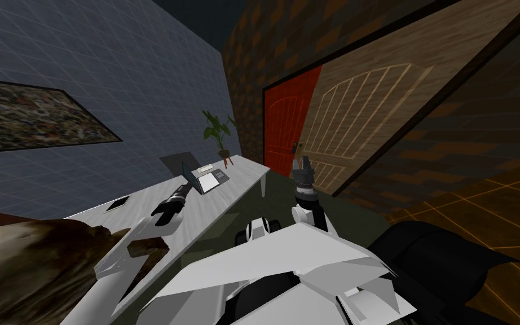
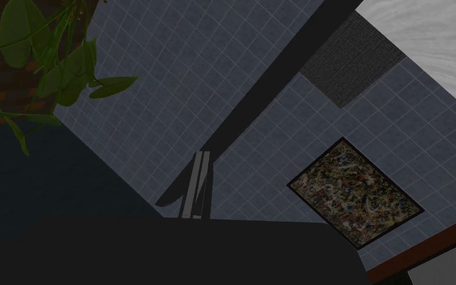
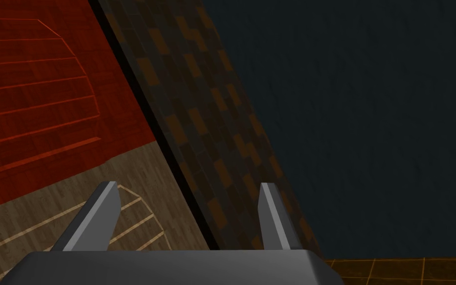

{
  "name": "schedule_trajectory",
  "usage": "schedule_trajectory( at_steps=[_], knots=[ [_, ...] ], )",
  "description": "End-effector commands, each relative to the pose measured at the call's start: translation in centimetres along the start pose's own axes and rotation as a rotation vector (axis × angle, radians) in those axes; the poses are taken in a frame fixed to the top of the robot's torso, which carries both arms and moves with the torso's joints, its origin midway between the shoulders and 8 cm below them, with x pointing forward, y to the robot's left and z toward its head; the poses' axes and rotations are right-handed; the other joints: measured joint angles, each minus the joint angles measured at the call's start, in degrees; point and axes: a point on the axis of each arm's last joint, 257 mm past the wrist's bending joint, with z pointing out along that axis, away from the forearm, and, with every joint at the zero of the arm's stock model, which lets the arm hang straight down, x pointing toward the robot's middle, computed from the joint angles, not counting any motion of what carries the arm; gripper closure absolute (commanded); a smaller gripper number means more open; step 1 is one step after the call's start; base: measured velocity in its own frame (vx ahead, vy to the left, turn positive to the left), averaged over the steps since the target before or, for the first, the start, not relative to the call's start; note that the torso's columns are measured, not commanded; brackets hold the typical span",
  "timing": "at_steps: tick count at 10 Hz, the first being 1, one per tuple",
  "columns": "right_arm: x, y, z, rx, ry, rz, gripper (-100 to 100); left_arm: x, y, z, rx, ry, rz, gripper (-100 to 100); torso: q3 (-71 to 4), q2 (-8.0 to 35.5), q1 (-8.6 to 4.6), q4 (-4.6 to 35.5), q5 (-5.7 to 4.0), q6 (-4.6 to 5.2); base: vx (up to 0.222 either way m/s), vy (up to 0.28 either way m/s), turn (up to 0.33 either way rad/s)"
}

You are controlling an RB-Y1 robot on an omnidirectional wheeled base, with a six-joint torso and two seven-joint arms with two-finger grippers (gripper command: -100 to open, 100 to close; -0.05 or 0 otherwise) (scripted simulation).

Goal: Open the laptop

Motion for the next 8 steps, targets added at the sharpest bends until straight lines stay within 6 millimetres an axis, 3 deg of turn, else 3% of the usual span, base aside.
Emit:
schedule_trajectory(
  at_steps=[1,8],
  knots=[
    [0.0,0.0,0.0,0.000,0.000,0.000,0,-0.7,1.5,-0.5,-0.043,0.022,0.080,100,-0.04,-0.06,-0.08,-0.02,-0.03,0.00,0.052,-0.097,-0.080],
    [0.0,0.0,0.0,0.000,0.000,0.000,0,-2.7,4.8,-2.0,-0.136,0.078,0.297,100,-0.01,-0.01,-0.03,-0.01,-0.02,-0.01,0.047,-0.067,-0.061]
  ],
)
